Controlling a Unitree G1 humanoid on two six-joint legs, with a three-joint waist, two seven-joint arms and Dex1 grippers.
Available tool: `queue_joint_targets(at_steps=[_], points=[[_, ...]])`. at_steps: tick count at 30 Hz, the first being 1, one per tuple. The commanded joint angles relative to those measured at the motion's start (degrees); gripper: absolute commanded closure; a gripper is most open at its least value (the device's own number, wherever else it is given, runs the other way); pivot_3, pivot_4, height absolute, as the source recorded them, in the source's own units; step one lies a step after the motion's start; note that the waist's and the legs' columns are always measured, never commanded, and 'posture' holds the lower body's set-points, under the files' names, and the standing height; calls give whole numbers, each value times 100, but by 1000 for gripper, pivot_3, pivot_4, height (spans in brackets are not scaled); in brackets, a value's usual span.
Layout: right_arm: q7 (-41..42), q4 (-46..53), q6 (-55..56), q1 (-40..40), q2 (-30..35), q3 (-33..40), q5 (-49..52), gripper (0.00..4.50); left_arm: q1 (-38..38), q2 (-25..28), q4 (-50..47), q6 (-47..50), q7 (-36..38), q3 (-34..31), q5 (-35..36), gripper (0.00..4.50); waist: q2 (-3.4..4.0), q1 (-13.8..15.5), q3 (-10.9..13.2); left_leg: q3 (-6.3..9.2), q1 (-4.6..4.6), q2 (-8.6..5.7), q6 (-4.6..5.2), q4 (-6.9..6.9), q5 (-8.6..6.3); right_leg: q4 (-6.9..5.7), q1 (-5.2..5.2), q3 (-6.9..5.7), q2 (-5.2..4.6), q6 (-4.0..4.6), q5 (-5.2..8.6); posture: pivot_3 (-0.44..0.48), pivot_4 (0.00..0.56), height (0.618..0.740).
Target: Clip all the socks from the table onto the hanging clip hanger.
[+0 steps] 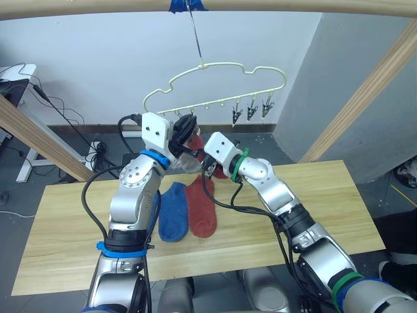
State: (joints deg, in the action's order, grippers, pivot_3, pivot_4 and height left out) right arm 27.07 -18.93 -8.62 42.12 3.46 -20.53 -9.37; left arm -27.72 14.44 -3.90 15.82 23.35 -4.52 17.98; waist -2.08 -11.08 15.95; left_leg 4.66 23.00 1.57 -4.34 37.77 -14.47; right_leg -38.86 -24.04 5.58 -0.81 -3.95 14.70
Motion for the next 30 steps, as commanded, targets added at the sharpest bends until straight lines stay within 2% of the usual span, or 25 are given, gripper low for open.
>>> queue_joint_targets(at_steps=[1, 10, 11, 13, 17, 23, 30], points=[[3, 197, 122, 66, -71, 91, 86, 4500, 15, 52, -234, -64, 56, -53, 58, 4363, 0, 0, 0, 0, 0, 0, 0, 0, 0, 0, 0, 0, 0, 0, 0, -217, 248, 740], [-62, 227, 94, 89, -251, 120, 101, 4500, 124, 46, -281, 43, 169, -102, 226, 4363, 0, -2, 0, 0, 0, 1, 0, -1, 0, 0, 0, 0, 0, 0, 0, -218, 249, 740], [-58, 219, 92, 92, -265, 126, 106, 4500, 126, 58, -286, 50, 184, -104, 238, 3656, 1, -2, 0, 0, 0, 1, 0, -1, 0, 0, 0, 0, 0, 0, 0, -218, 249, 740], [-21, 208, 84, 85, -289, 151, 155, 4500, 126, 72, -288, 46, 182, -83, 224, 3111, 1, -1, 0, 0, 0, 1, 0, 0, 0, 0, 0, 0, 0, 0, 0, -215, 246, 740], [63, 200, -61, 63, -355, 185, 284, 3410, 153, 123, -315, 14, 239, -46, 190, 1920, 0, -1, 0, 0, 0, 1, 0, 0, 0, 0, 0, 0, 0, 0, 0, -210, 244, 740], [255, 367, -315, -114, -234, 54, 228, 1354, 247, 204, -392, -7, 259, -105, 169, 1895, 1, 0, 0, 0, 0, 1, 0, -1, 0, 0, -1, 0, 0, 0, 0, -203, 237, 740], [612, 1579, -806, -929, 400, -48, 162, 1354, 735, 667, -793, 67, 574, -187, 235, 1895, 1, 6, 0, 0, 1, 1, -1, -6, -1, 1, -3, 0, -2, 0, 0, -200, 233, 740]])
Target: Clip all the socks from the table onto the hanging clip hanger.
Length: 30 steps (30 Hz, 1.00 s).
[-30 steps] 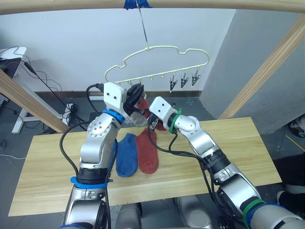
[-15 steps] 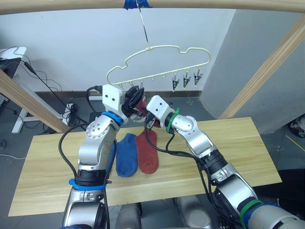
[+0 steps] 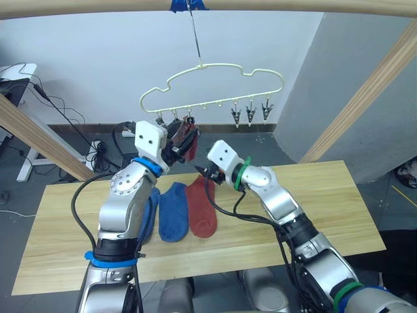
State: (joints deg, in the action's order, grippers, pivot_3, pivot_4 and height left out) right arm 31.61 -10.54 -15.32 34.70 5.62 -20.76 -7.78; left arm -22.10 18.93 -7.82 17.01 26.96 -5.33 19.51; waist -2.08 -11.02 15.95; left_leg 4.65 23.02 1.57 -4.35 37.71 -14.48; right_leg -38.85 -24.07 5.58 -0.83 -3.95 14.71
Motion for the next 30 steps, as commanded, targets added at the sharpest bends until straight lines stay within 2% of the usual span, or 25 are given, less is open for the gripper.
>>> queue_joint_targets(at_steps=[1, 10, 14, 19, 22, 25, 30], points=[[199, 947, -211, -293, 291, -26, -5, 1354, 256, 306, -459, -43, 285, -132, 107, 1895, 0, 0, 0, 0, 0, 0, -1, 0, 0, 0, -1, 0, 0, 0, 0, -200, 232, 740], [447, 2762, -877, -1229, 1228, 253, 135, 1354, 1068, 1122, -896, -59, 1083, -264, 246, 1895, 0, 7, -1, -2, -3, 3, -1, -2, 0, 0, -1, 1, 2, -14, 10, -190, 217, 740], [432, 3264, -1025, -1460, 1425, 495, 279, 1354, 1295, 1240, -1090, -61, 1106, -364, 307, 1895, 0, 9, -1, -5, -4, 3, -1, -2, 0, 2, 0, 5, 1, -18, 12, -188, 210, 740], [349, 3437, -1115, -1533, 1427, 715, 458, 1354, 1106, 1037, -1130, 10, 766, -547, 501, 1895, -1, 13, -2, -5, -7, 5, 0, 2, 1, -1, 1, 6, 6, -24, 16, -178, 204, 740], [265, 3485, -1137, -1563, 1405, 829, 539, 1354, 667, 732, -1179, 64, 286, -663, 600, 1895, -2, 44, -2, -5, -3, 4, 0, 11, 1, -1, 2, 6, 6, -23, 15, -174, 205, 740], [208, 3507, -1136, -1572, 1391, 878, 622, 1354, 357, 513, -1208, -184, -63, -594, 321, 1895, -2, 106, -2, -4, -1, 3, 0, 12, 1, 0, 2, 5, 6, -17, 11, -170, 205, 740], [163, 3516, -1141, -1573, 1399, 879, 671, 1354, 279, 334, -1006, -711, -242, -301, -215, 1895, -2, 135, -2, -6, -2, 3, 0, 7, 1, 0, 0, 5, 6, 3, -1, -177, 200, 740]])
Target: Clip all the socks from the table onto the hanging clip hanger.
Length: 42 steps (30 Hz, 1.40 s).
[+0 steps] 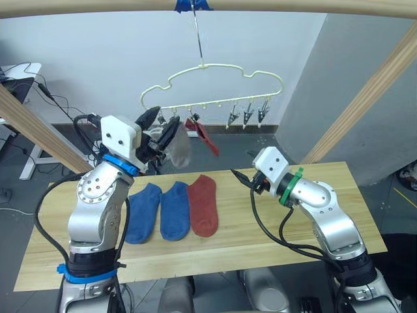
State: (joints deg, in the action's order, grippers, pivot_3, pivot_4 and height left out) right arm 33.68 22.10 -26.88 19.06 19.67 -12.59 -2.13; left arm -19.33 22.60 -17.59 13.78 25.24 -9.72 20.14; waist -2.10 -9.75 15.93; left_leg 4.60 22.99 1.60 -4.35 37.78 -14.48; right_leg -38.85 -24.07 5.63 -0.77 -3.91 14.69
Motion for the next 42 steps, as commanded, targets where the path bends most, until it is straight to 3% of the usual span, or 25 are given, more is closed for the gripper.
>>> queue_joint_targets(at_steps=[1, 7, 16, 19, 29, 42], points=[[-51, 251, 15, -4, -1, 59, 110, 1354, 28, -52, 2, -438, -61, 165, -319, 1895, 0, 16, 0, 0, 0, 0, 0, 0, 0, 0, 0, 0, 0, 0, 0, -177, 200, 740], [-102, 241, 21, 19, 36, 156, 138, 1354, 235, 88, -17, -530, 119, 69, -258, 1895, 0, 21, 0, 0, 0, -1, 0, 1, 0, -1, 0, -1, -2, 0, 0, -183, 197, 740], [-391, 387, -226, 488, -392, 495, 632, 1354, 798, 1616, -507, 757, 1726, -132, 859, 1895, 0, 22, 0, 1, -1, 3, 0, 1, 0, -6, -2, -2, 2, -1, 2, -158, 204, 740], [-550, 377, -358, 689, -605, 527, 746, 1354, 718, 1868, -594, 956, 1914, -136, 1033, 1895, 1, 34, 0, 2, -1, 5, 0, 2, 0, -6, -1, -2, 4, -8, 6, -152, 206, 740], [-1506, -234, -888, 1433, -1503, 765, 923, 1354, 363, 1839, -672, 1149, 1874, 21, 1002, 1895, 1, 54, 0, 2, 0, 5, 0, 0, 0, -6, -3, -2, 4, 2, 0, -144, 210, 740], [-2111, -776, -1228, 1856, -1819, 893, 862, 1354, 286, 1711, -565, 989, 1935, 208, 807, 1895, 1, 46, 0, 1, 1, 5, 0, -4, 0, -7, -6, -2, 2, 2, -1, -152, 206, 740]])
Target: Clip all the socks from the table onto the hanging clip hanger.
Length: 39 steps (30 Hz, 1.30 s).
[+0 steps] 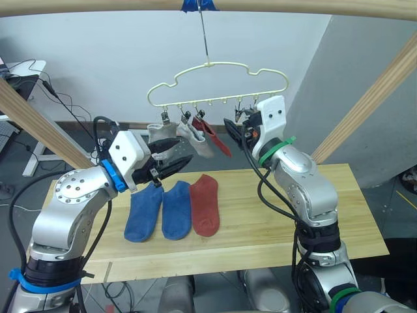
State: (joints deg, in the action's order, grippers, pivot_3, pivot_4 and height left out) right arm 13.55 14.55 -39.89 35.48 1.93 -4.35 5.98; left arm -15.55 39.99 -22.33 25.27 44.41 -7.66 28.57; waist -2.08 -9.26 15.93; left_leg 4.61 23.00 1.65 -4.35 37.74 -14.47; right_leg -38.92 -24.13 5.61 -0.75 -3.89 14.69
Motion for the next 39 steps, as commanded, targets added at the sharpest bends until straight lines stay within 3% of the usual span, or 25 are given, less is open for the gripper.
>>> queue_joint_targets(at_steps=[1, 35, 39], points=[[-118, -116, 96, 260, -46, 69, 35, 1354, -101, -38, -80, -175, 25, 14, -50, 1895, 0, -6, 0, 0, 0, 0, 0, 0, 0, 0, 0, 0, 0, 0, 0, -152, 206, 740], [58, -1481, 1071, 924, -273, -151, 32, 1354, -77, -220, -63, -295, 20, 197, -221, 1895, 0, -9, 0, 2, 0, 0, 0, 0, 0, -3, -1, -2, 0, 5, -3, -138, 201, 740], [38, -1505, 1100, 929, -291, -142, 25, 2278, -78, -229, -50, -302, 19, 207, -232, 1895, 0, -9, 0, 1, 0, 0, 0, 0, 0, -3, -1, -2, -1, 5, -3, -137, 201, 740]])
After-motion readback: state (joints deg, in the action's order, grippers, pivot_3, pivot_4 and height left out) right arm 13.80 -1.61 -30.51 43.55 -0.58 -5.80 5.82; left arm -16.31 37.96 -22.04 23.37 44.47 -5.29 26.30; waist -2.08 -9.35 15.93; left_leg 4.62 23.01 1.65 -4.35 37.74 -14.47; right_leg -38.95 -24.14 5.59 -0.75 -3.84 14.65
